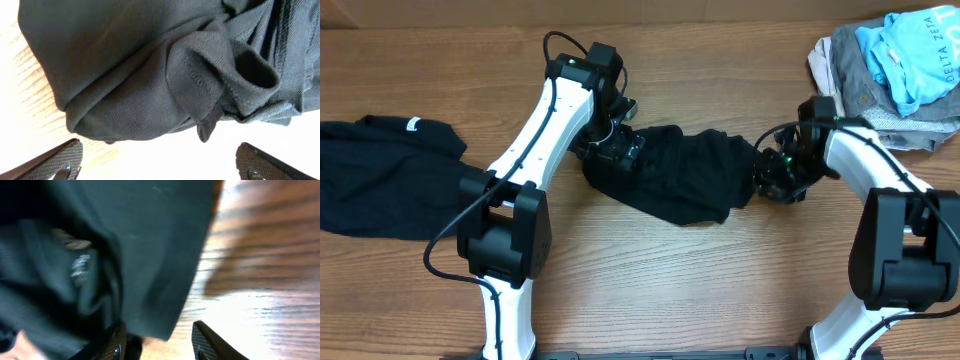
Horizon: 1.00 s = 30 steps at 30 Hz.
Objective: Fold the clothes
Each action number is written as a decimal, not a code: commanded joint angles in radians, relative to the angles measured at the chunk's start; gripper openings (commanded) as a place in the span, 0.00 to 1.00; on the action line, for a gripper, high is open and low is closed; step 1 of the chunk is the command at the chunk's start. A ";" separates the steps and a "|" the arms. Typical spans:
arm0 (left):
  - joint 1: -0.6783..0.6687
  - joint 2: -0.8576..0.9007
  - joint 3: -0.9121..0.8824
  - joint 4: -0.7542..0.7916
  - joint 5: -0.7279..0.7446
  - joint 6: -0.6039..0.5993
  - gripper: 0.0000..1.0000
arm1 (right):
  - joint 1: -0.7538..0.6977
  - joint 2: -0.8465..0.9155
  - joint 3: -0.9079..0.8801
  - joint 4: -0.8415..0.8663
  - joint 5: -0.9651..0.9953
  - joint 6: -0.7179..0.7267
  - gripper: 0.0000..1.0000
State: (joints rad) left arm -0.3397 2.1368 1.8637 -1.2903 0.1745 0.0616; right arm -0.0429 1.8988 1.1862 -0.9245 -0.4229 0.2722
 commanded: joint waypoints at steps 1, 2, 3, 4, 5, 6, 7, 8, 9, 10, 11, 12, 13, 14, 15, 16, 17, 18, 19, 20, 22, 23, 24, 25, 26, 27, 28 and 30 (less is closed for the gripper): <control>-0.001 -0.005 0.019 0.007 -0.010 0.021 1.00 | 0.005 -0.028 -0.063 0.057 0.013 0.083 0.46; -0.001 -0.005 0.019 0.010 -0.010 0.021 1.00 | 0.006 -0.028 -0.082 0.082 0.013 0.098 0.46; -0.001 -0.005 0.019 0.013 -0.010 0.021 1.00 | 0.010 -0.028 -0.102 0.111 0.008 0.103 0.46; -0.001 -0.005 0.019 0.013 -0.010 0.021 1.00 | 0.012 -0.028 -0.116 0.133 0.000 0.106 0.46; -0.001 -0.005 0.019 0.014 -0.010 0.021 1.00 | 0.015 -0.028 -0.132 0.159 -0.009 0.117 0.46; -0.001 -0.005 0.019 0.013 -0.010 0.021 1.00 | 0.020 -0.028 -0.148 0.189 -0.023 0.126 0.46; -0.001 -0.005 0.019 0.013 -0.011 0.021 1.00 | 0.023 -0.028 -0.159 0.217 -0.042 0.126 0.46; -0.001 -0.005 0.019 0.013 -0.013 0.021 1.00 | 0.027 -0.028 -0.166 0.246 -0.062 0.127 0.46; -0.001 -0.005 0.019 0.013 -0.020 0.021 1.00 | 0.031 -0.028 -0.171 0.269 -0.079 0.132 0.45; -0.001 -0.005 0.019 0.014 -0.027 0.021 1.00 | 0.037 -0.028 -0.172 0.285 -0.084 0.147 0.42; -0.001 -0.005 0.019 0.014 -0.031 0.021 1.00 | 0.043 -0.028 -0.172 0.298 -0.091 0.152 0.38; -0.001 -0.005 0.019 0.014 -0.032 0.021 1.00 | 0.047 -0.028 -0.172 0.304 -0.098 0.152 0.33; -0.001 -0.005 0.019 0.014 -0.034 0.021 1.00 | 0.053 -0.028 -0.172 0.310 -0.102 0.152 0.22; -0.001 -0.005 0.019 0.012 -0.040 0.021 1.00 | 0.055 -0.028 -0.172 0.311 -0.101 0.152 0.05; -0.001 -0.005 0.019 0.011 -0.053 0.021 1.00 | 0.055 -0.028 -0.172 0.314 -0.102 0.152 0.04; 0.000 -0.005 0.019 0.010 -0.069 0.021 1.00 | 0.054 -0.029 -0.171 0.314 -0.102 0.151 0.04; 0.001 -0.005 0.019 0.008 -0.089 0.020 1.00 | 0.045 -0.029 -0.167 0.314 -0.102 0.150 0.04; 0.003 -0.005 0.019 0.008 -0.113 0.020 1.00 | 0.028 -0.031 -0.158 0.309 -0.102 0.145 0.04; 0.006 -0.005 0.019 0.007 -0.126 0.019 1.00 | 0.013 -0.033 -0.149 0.301 -0.102 0.134 0.04; 0.011 -0.005 0.019 0.005 -0.138 0.017 1.00 | -0.010 -0.037 -0.134 0.284 -0.102 0.116 0.04; 0.024 -0.005 0.019 -0.004 -0.156 0.008 1.00 | -0.065 -0.049 -0.086 0.218 -0.102 0.062 0.04; 0.032 -0.005 0.019 -0.011 -0.157 0.009 1.00 | -0.093 -0.055 -0.057 0.180 -0.102 0.035 0.04; 0.041 -0.005 0.019 -0.016 -0.157 0.009 1.00 | -0.122 -0.060 -0.026 0.141 -0.102 0.009 0.04; 0.051 -0.005 0.019 -0.021 -0.157 0.009 1.00 | -0.151 -0.064 0.007 0.102 -0.103 -0.014 0.04; 0.061 -0.005 0.019 -0.024 -0.157 0.009 1.00 | -0.185 -0.066 0.049 0.053 -0.103 -0.042 0.04; 0.072 -0.005 0.019 -0.027 -0.157 0.009 1.00 | -0.212 -0.067 0.086 0.010 -0.103 -0.069 0.04; 0.082 -0.005 0.019 -0.029 -0.156 0.008 1.00 | -0.233 -0.067 0.119 -0.029 -0.103 -0.093 0.04; 0.103 -0.005 0.019 -0.034 -0.156 0.008 1.00 | -0.276 -0.067 0.196 -0.120 -0.102 -0.154 0.04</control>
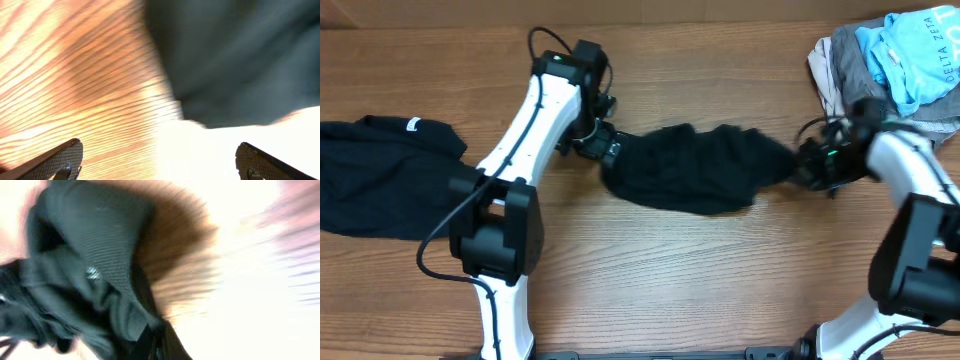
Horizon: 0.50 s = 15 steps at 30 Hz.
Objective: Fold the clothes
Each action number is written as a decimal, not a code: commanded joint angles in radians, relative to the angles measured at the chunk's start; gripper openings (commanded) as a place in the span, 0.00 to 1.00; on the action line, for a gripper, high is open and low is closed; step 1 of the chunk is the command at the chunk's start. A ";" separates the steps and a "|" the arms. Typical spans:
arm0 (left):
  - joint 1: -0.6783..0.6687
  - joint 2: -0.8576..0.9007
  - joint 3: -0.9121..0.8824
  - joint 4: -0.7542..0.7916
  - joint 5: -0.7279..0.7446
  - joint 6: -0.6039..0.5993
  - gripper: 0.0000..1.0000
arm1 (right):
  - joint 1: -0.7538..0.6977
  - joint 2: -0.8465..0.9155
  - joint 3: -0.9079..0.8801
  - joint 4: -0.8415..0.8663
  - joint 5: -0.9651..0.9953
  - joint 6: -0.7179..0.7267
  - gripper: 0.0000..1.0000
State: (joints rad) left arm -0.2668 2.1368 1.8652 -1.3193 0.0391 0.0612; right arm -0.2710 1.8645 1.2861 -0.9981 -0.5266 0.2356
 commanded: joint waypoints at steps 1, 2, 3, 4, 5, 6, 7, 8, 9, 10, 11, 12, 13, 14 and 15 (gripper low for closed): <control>0.041 -0.005 0.017 -0.008 -0.021 0.009 1.00 | -0.063 -0.032 0.132 -0.085 0.002 -0.141 0.04; 0.048 -0.005 0.017 -0.010 -0.021 0.009 1.00 | -0.073 -0.032 0.166 -0.121 0.002 -0.164 0.04; 0.054 -0.005 0.017 -0.012 -0.021 0.009 1.00 | -0.079 -0.032 0.200 -0.154 0.001 -0.184 0.04; 0.060 -0.005 0.017 -0.013 -0.021 0.009 1.00 | -0.081 -0.032 0.233 -0.183 0.002 -0.199 0.04; 0.064 -0.005 0.017 -0.013 -0.021 0.009 1.00 | -0.081 -0.032 0.269 -0.215 0.002 -0.214 0.04; 0.067 -0.005 0.017 -0.012 -0.021 0.009 1.00 | -0.078 -0.032 0.307 -0.249 0.002 -0.224 0.04; 0.068 -0.005 0.017 -0.012 -0.021 0.010 1.00 | -0.071 -0.032 0.339 -0.277 0.001 -0.237 0.04; 0.068 -0.005 0.017 -0.011 -0.021 0.010 1.00 | -0.061 -0.033 0.370 -0.306 0.002 -0.248 0.04; 0.068 -0.005 0.017 -0.010 -0.021 0.010 1.00 | -0.047 -0.033 0.399 -0.336 0.001 -0.261 0.04; 0.068 -0.005 0.017 -0.008 -0.021 0.010 1.00 | -0.027 -0.033 0.422 -0.360 0.002 -0.269 0.04; 0.068 -0.005 0.017 -0.006 -0.021 0.010 1.00 | -0.003 -0.033 0.441 -0.382 0.002 -0.276 0.04; 0.068 -0.005 0.017 -0.002 -0.021 0.010 1.00 | 0.024 -0.033 0.454 -0.399 0.001 -0.286 0.04; 0.068 -0.005 0.017 0.003 -0.021 0.010 1.00 | 0.058 -0.034 0.462 -0.412 0.002 -0.289 0.04; 0.068 -0.005 0.017 0.008 -0.020 0.010 1.00 | 0.094 -0.034 0.463 -0.416 0.001 -0.288 0.04; 0.068 -0.005 0.017 0.012 -0.020 0.010 1.00 | 0.134 -0.034 0.463 -0.418 0.002 -0.288 0.04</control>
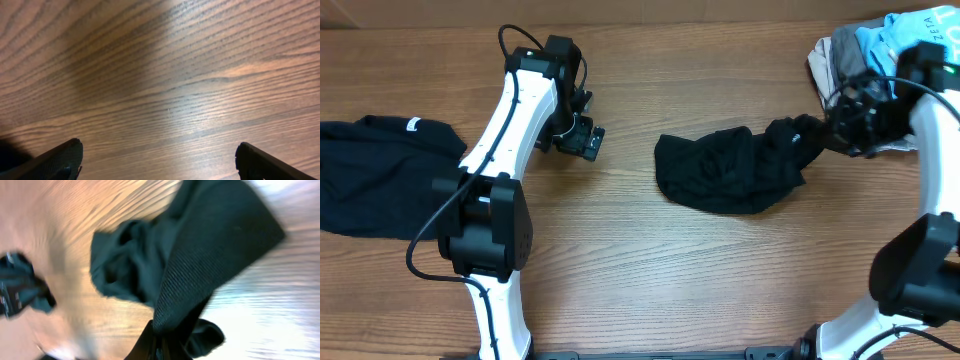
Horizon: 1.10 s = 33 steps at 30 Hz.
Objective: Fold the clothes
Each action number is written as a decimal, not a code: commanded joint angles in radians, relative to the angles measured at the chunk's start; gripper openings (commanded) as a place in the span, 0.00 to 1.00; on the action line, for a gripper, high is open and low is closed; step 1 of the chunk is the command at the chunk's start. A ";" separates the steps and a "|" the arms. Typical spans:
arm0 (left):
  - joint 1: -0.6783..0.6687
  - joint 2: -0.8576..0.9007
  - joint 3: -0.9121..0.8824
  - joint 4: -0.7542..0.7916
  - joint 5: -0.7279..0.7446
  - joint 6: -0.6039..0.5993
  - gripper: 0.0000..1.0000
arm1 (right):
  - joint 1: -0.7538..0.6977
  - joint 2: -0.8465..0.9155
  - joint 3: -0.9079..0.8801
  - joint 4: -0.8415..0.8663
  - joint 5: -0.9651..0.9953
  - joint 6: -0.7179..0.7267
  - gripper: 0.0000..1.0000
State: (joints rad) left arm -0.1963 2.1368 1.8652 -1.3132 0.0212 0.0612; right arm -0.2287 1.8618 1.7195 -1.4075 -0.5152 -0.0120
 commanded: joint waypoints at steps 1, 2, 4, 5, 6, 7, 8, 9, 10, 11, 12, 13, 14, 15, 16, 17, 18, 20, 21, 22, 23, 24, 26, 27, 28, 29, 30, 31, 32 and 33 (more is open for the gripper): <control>-0.003 -0.005 0.017 0.010 -0.002 0.010 1.00 | 0.134 -0.031 0.029 -0.008 -0.010 -0.041 0.04; -0.003 -0.005 0.017 0.013 0.000 0.010 1.00 | 0.178 -0.031 0.029 0.000 -0.010 -0.039 0.04; -0.003 -0.005 0.017 0.018 0.005 0.010 1.00 | 0.271 -0.031 0.029 0.038 0.002 0.004 0.04; -0.003 -0.005 0.017 0.019 0.005 0.010 1.00 | 0.307 -0.031 0.029 0.058 0.014 0.027 0.04; -0.003 -0.005 0.017 0.020 0.005 0.010 1.00 | 0.350 -0.031 0.028 0.083 0.030 0.056 0.04; -0.003 -0.005 0.017 0.021 0.005 0.010 1.00 | 0.392 -0.029 0.028 0.106 0.047 0.082 0.04; -0.002 -0.005 0.017 0.024 0.005 0.009 1.00 | 0.432 -0.028 0.028 0.126 0.068 0.109 0.04; 0.000 -0.005 0.017 0.027 0.005 0.009 1.00 | 0.472 -0.026 0.028 0.144 0.084 0.133 0.04; 0.003 -0.005 0.017 0.032 0.004 0.004 1.00 | 0.507 -0.024 0.028 0.160 0.097 0.153 0.04; 0.008 -0.005 0.017 0.037 0.005 -0.001 1.00 | 0.543 -0.020 0.028 0.175 0.105 0.167 0.04; 0.016 -0.005 0.017 0.045 0.004 -0.011 1.00 | 0.577 -0.017 0.025 0.195 0.113 0.178 0.04; 0.024 -0.005 0.017 0.052 0.004 -0.018 1.00 | 0.598 -0.013 0.020 0.212 0.116 0.185 0.04; 0.037 -0.005 0.017 0.060 0.004 -0.026 1.00 | 0.621 -0.010 0.013 0.233 0.115 0.197 0.04; 0.055 -0.005 0.017 0.071 0.005 -0.040 1.00 | 0.649 -0.003 0.003 0.260 0.114 0.205 0.04; 0.069 -0.005 0.017 0.077 0.005 -0.048 1.00 | 0.666 0.002 -0.002 0.274 0.115 0.208 0.04; 0.088 -0.005 0.017 0.083 0.005 -0.063 1.00 | 0.684 0.012 -0.007 0.290 0.115 0.208 0.04; 0.107 -0.005 0.017 0.087 0.007 -0.071 1.00 | 0.700 0.021 -0.010 0.306 0.115 0.209 0.04; 0.141 -0.005 0.017 0.091 0.026 -0.070 1.00 | 0.728 0.050 -0.012 0.335 0.114 0.227 0.04; 0.158 -0.005 0.017 0.092 0.037 -0.069 1.00 | 0.741 0.065 -0.012 0.344 0.114 0.234 0.04; 0.174 -0.005 0.017 0.092 0.045 -0.069 1.00 | 0.753 0.080 -0.012 0.350 0.114 0.243 0.04; 0.189 -0.005 0.017 0.092 0.050 -0.069 1.00 | 0.765 0.096 -0.012 0.354 0.111 0.246 0.04; 0.205 -0.005 0.017 0.092 0.051 -0.069 0.99 | 0.779 0.111 -0.012 0.357 0.110 0.246 0.04; 0.227 -0.005 0.017 0.092 0.051 -0.069 1.00 | 0.808 0.142 -0.012 0.366 0.111 0.246 0.04; 0.237 -0.005 0.017 0.092 0.056 -0.069 1.00 | 0.822 0.158 -0.012 0.374 0.110 0.245 0.04; 0.244 -0.005 0.017 0.092 0.061 -0.069 1.00 | 0.835 0.175 -0.012 0.385 0.110 0.245 0.04; 0.250 -0.005 0.017 0.092 0.063 -0.069 1.00 | 0.849 0.191 -0.012 0.401 0.110 0.245 0.04; 0.254 -0.005 0.017 0.092 0.066 -0.069 1.00 | 0.861 0.207 -0.012 0.417 0.110 0.245 0.04; 0.256 -0.005 0.017 0.092 0.066 -0.069 1.00 | 0.875 0.224 -0.012 0.438 0.108 0.245 0.04; 0.256 -0.005 0.017 0.093 0.065 -0.069 1.00 | 0.885 0.237 -0.012 0.456 0.107 0.242 0.04; 0.255 -0.005 0.017 0.096 0.065 -0.069 1.00 | 0.895 0.249 -0.012 0.473 0.107 0.240 0.04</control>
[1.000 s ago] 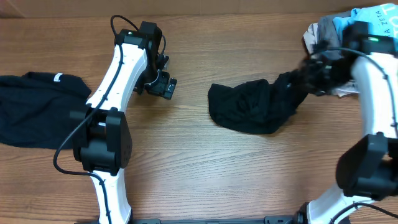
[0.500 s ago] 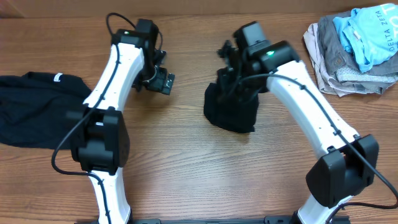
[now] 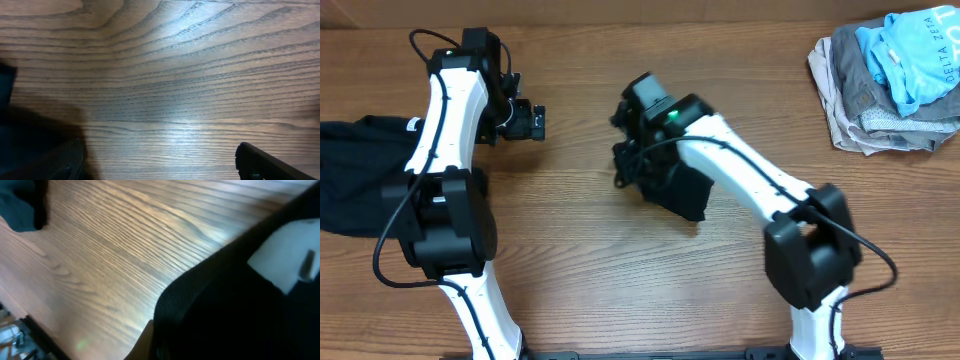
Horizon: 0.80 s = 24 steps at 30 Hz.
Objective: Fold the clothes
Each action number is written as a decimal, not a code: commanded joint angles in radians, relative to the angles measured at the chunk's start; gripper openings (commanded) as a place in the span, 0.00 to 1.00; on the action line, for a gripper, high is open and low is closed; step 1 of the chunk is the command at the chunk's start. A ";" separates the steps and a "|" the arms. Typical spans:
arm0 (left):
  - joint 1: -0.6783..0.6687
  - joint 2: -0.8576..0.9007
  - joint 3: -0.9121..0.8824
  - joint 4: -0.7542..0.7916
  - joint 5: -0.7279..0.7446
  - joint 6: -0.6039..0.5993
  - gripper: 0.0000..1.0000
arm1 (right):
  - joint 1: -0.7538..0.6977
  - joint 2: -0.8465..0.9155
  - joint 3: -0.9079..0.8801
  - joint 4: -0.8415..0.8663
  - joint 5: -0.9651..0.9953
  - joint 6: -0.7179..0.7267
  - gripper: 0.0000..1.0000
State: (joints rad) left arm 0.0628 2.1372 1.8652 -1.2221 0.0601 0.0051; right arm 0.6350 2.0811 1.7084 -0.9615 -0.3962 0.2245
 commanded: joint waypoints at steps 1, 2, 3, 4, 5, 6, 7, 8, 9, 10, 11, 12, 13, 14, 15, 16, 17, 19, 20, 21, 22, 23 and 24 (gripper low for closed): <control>-0.004 -0.006 0.017 0.008 0.027 -0.013 1.00 | 0.039 0.041 -0.001 0.045 -0.013 -0.002 0.04; -0.004 -0.006 0.017 0.012 0.026 -0.013 1.00 | 0.047 0.052 -0.001 0.060 -0.013 -0.007 0.04; -0.004 -0.006 0.017 0.016 0.027 -0.013 1.00 | 0.053 0.063 -0.001 0.071 -0.012 -0.008 0.04; -0.004 -0.006 0.017 0.019 0.027 -0.013 1.00 | 0.057 0.074 -0.001 0.079 -0.012 -0.009 0.04; -0.004 -0.006 0.017 0.023 0.028 -0.013 1.00 | 0.061 0.085 -0.001 0.086 -0.011 -0.011 0.04; -0.004 -0.006 0.017 0.023 0.030 -0.013 1.00 | 0.061 0.092 -0.001 0.090 -0.011 -0.011 0.04; -0.004 -0.006 0.017 0.023 0.032 -0.013 1.00 | 0.061 0.097 -0.001 0.093 -0.011 -0.011 0.15; -0.004 -0.006 0.017 0.023 0.034 -0.013 1.00 | 0.061 0.098 -0.001 0.094 -0.006 -0.011 0.23; -0.004 -0.006 0.017 0.023 0.034 -0.013 1.00 | 0.058 0.098 0.002 0.093 0.000 -0.013 0.29; -0.004 -0.006 0.017 0.023 0.034 -0.013 1.00 | 0.055 0.096 0.009 0.087 0.001 -0.015 0.32; -0.004 -0.006 0.017 0.023 0.034 -0.013 1.00 | 0.048 0.094 0.024 0.072 0.003 -0.015 0.35; -0.004 -0.006 0.017 0.023 0.034 -0.013 1.00 | 0.042 0.092 0.041 0.054 0.003 -0.015 0.36; -0.004 -0.006 0.017 0.023 0.034 -0.013 1.00 | 0.033 0.090 0.066 0.029 0.003 -0.015 0.37; -0.004 -0.006 0.017 0.023 0.034 -0.013 1.00 | 0.023 0.086 0.096 -0.003 0.002 -0.015 0.37; -0.004 -0.006 0.017 0.023 0.034 -0.013 1.00 | 0.011 0.084 0.137 -0.045 0.002 -0.015 0.38; -0.004 -0.006 0.017 0.024 0.034 -0.013 1.00 | 0.000 0.080 0.177 -0.084 0.003 -0.016 0.38; -0.004 -0.006 0.017 0.024 0.034 -0.013 1.00 | -0.011 0.079 0.222 -0.127 0.003 -0.023 0.38; -0.004 -0.005 0.017 0.027 0.034 -0.012 1.00 | -0.030 0.075 0.315 -0.212 0.003 -0.041 0.38; -0.004 -0.005 0.017 0.028 0.034 -0.012 1.00 | -0.037 0.073 0.356 -0.249 0.004 -0.044 0.39; -0.004 -0.006 0.017 0.030 0.034 -0.012 1.00 | -0.046 0.073 0.410 -0.296 0.003 -0.045 0.41; -0.004 -0.005 0.017 0.031 0.034 -0.012 1.00 | -0.056 0.073 0.454 -0.338 0.003 -0.045 0.42; -0.004 -0.005 0.017 0.031 0.034 -0.011 1.00 | -0.066 0.073 0.497 -0.383 0.004 -0.045 0.42; -0.004 -0.005 0.017 0.031 0.034 -0.011 1.00 | -0.080 0.073 0.537 -0.428 0.004 -0.044 0.44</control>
State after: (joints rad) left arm 0.0605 2.1368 1.8652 -1.1954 0.0788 0.0017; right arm 0.5766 2.1796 2.1471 -1.3445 -0.3908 0.1936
